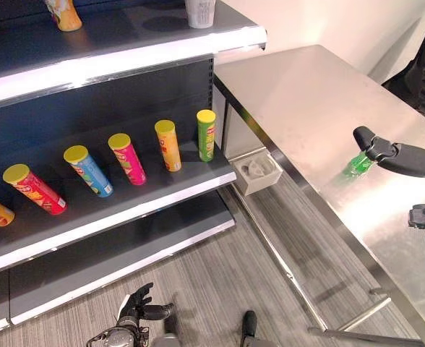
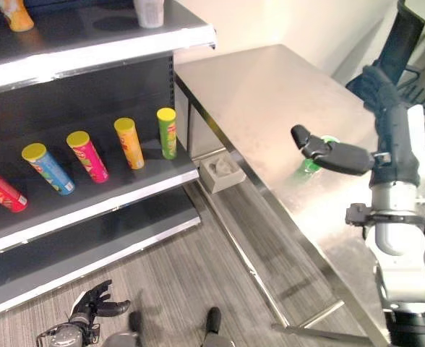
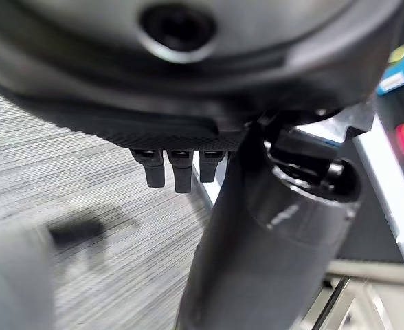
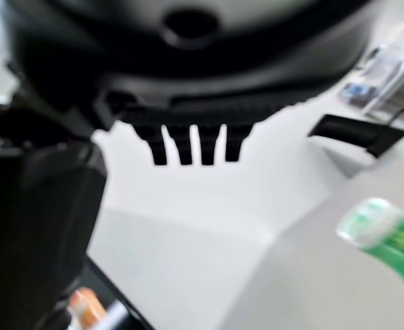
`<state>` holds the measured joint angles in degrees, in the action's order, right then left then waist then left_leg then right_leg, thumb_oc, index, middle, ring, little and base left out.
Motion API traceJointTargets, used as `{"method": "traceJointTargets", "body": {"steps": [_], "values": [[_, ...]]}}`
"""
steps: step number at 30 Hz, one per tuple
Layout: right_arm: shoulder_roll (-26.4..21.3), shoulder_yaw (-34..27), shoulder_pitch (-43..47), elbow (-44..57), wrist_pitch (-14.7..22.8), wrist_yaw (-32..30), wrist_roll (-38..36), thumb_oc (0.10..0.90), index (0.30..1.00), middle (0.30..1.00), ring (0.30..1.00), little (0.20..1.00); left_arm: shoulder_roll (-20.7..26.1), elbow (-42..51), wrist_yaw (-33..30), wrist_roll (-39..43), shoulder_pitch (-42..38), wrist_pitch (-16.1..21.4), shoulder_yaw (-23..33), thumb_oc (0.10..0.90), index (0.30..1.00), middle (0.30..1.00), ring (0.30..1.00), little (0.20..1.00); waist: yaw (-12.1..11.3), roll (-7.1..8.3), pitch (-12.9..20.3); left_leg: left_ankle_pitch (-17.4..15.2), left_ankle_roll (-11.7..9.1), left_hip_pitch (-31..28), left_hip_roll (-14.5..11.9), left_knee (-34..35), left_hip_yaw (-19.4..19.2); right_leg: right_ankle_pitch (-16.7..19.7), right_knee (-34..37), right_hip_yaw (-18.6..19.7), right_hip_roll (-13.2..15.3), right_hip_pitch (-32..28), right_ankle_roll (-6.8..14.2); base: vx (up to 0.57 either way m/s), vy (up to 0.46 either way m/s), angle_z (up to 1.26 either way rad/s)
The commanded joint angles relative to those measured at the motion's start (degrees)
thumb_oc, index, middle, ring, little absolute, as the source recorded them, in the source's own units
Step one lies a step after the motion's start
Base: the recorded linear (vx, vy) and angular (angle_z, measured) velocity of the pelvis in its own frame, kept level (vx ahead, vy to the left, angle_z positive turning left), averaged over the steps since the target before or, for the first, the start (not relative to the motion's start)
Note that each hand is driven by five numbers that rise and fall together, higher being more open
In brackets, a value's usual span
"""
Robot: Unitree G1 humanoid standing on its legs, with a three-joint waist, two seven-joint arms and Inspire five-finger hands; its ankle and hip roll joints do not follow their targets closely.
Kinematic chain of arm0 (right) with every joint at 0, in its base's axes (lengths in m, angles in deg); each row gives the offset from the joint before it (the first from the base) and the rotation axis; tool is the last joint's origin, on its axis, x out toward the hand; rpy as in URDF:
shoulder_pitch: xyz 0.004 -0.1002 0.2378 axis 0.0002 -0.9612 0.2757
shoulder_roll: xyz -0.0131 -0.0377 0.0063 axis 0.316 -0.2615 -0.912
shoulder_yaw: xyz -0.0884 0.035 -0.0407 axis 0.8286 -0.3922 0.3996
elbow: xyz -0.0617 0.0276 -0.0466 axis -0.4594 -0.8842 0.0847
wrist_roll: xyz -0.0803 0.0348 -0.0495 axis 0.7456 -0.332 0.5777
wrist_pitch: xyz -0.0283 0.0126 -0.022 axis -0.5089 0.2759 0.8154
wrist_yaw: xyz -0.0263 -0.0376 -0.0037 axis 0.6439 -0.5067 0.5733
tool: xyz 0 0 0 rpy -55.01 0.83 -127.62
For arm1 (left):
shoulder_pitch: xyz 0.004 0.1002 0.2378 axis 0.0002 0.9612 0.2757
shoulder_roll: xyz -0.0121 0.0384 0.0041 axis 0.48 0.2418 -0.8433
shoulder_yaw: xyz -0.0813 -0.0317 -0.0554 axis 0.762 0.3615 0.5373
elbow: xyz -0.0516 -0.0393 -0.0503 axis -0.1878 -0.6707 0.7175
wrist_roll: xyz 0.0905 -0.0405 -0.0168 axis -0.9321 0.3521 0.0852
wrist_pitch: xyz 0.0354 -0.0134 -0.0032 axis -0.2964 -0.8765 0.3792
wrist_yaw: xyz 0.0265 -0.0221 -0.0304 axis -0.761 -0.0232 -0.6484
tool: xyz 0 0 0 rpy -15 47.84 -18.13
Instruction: Put the goods on the table back onto the shelves and tidy them up.
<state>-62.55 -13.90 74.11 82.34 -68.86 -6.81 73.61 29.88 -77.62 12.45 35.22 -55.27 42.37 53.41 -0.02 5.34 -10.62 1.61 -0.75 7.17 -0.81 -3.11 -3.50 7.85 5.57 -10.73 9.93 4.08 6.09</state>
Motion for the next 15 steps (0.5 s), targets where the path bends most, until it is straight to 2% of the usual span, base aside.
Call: {"method": "traceJointTargets", "body": {"steps": [1, 4, 9, 15], "values": [[-3.69, -5.26, 7.2, -0.6, 4.37, -1.82, -0.61, 0.8, 0.9, 0.9, 0.9, 0.9, 3.86, 2.73, 0.59, -1.84, -2.96, 3.56, -0.48, 0.8, 0.9, 0.9, 0.9, 0.9, 0.68, 1.11, 1.19, -1.51, -5.17, -1.23, -5.81, -1.45, -3.43, -5.59, -1.01, -3.72, -2.21, -6.34, 2.72, 0.08, 0.058, 0.04], [-3.21, -6.07, 5.77, -2.37, 3.55, -1.83, -0.26, 0.8, 0.9, 0.9, 0.9, 0.9, 4.07, 1.75, 0.73, -1.97, -2.52, 3.48, -0.06, 0.8, 0.9, 0.9, 0.9, 0.9, 1.71, 1.01, 1.72, -1.64, -4.69, -3.69, -6.01, 0.61, -5.62, -5.36, -1.32, -1.66, -2.18, -5.82, 2.96, 0.13, 0.104, -0.28], [-2.1, -7.95, 2.76, -4.71, 2.1, -2.98, 2.78, 0.8, 0.9, 0.9, 0.9, 0.9, 4.16, 1.11, 1.15, -2.09, -1.57, 3.39, 0.57, 0.8, 0.9, 0.9, 0.9, 0.9, 2.11, 0.92, 1.93, -1.82, -4.35, -6.02, -6.11, 2.56, -7.74, -5.12, -1.48, -0.28, -1.9, -5.49, 3.4, 0.09, 0.064, -0.28], [-1.33, -9.63, 0.47, -9.01, 0.59, -4.4, 4.54, 0.8, 0.9, 0.9, 0.9, 0.9, 4.26, 1.03, 1.56, -2.56, -1.03, 3.18, 0.25, 0.8, 0.9, 0.9, 0.9, 0.9, 2.31, 0.73, 1.86, -1.61, -4.1, -6.81, -5.73, 4.3, -8.19, -4.84, -1.22, -0.19, -1.53, -4.94, 3.94, 0.06, 0.033, -0.09]]}}
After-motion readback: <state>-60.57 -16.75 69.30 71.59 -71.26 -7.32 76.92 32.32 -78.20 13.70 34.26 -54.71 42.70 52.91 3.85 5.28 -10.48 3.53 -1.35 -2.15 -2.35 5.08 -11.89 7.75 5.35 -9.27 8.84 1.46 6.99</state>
